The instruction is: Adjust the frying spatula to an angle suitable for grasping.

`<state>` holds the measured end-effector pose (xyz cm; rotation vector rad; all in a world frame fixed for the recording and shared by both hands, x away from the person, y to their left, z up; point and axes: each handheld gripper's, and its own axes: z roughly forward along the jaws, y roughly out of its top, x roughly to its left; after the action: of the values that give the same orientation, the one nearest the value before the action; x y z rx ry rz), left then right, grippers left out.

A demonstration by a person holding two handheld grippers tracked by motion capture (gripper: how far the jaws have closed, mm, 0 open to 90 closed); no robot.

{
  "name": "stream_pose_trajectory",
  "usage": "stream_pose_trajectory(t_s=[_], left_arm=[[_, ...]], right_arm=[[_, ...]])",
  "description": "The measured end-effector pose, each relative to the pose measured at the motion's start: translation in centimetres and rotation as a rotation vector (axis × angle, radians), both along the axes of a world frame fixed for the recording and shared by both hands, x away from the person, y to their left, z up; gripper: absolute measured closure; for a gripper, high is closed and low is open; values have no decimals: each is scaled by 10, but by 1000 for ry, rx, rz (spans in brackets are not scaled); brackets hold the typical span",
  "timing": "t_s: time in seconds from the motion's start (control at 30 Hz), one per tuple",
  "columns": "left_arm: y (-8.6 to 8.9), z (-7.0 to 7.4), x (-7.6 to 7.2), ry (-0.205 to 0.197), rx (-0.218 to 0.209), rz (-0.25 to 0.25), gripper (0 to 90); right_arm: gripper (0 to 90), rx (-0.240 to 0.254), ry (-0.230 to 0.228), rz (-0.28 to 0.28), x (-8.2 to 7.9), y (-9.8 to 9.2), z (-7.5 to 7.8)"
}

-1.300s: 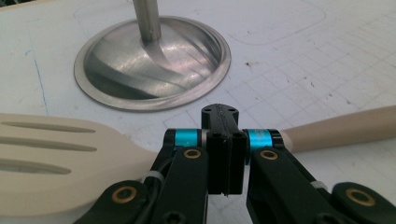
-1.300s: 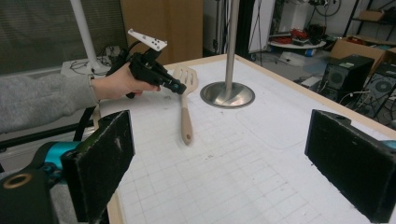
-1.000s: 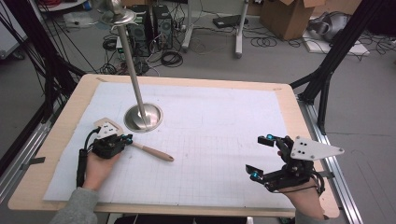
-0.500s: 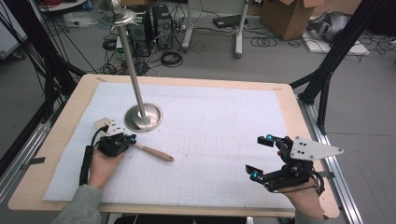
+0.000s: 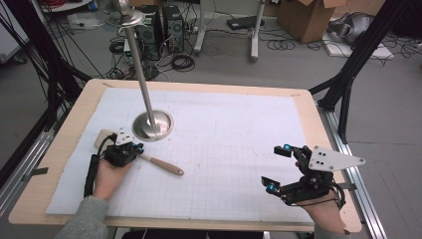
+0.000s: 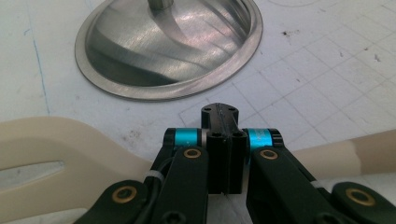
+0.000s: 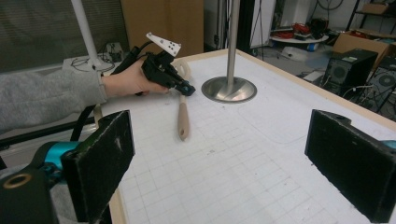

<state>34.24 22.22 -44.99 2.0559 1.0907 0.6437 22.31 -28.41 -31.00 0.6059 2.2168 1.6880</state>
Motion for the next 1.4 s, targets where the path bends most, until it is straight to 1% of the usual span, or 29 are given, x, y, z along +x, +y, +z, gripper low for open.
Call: stream_pose_trajectory(t_s=[0.07,0.13,0.17,0.2,0.3,0.5,0.57,0.63,0.7,0.73,0.83,0.97,1.0,1.1,1.17,1.3,1.33,1.37,1.4], left_arm=[[-1,1,-2,0,13,0,899],[-1,2,-4,9,30,1,899],[-1,2,-6,9,33,-1,899],[-1,2,-7,10,33,-1,899],[2,3,-11,26,25,-6,899],[6,3,-21,25,25,-14,899],[8,3,-24,27,10,-16,899],[10,3,-27,27,6,-23,899],[10,3,-30,24,7,-21,899],[10,3,-32,25,15,-22,899],[11,3,-37,25,14,-21,899],[13,3,-44,33,4,-22,899],[14,3,-46,35,3,-24,899],[15,4,-54,40,0,-25,899],[16,4,-59,42,1,-27,899],[18,4,-69,46,-3,-33,899],[18,4,-71,45,-12,-28,899],[19,4,-73,46,-12,-30,899],[19,3,-75,44,-24,-27,899]], right_arm=[[72,0,7,0,0,0,0],[72,-2,11,3,0,0,-1],[72,-3,3,2,1,0,-1],[72,-2,8,2,0,-1,0],[72,4,4,3,0,-1,0],[72,0,6,12,2,2,0],[72,-6,4,14,4,3,0],[72,-4,10,19,4,3,0],[72,-1,6,20,5,4,0],[72,0,5,22,5,4,1],[72,5,2,28,7,5,1],[72,8,5,43,11,8,2],[72,8,-4,47,13,9,2],[72,14,4,63,17,13,2],[72,14,-6,73,20,16,3],[72,15,-3,100,26,24,3],[72,13,-7,103,28,25,4],[72,13,-3,113,29,27,4],[72,13,-7,114,31,29,4]])
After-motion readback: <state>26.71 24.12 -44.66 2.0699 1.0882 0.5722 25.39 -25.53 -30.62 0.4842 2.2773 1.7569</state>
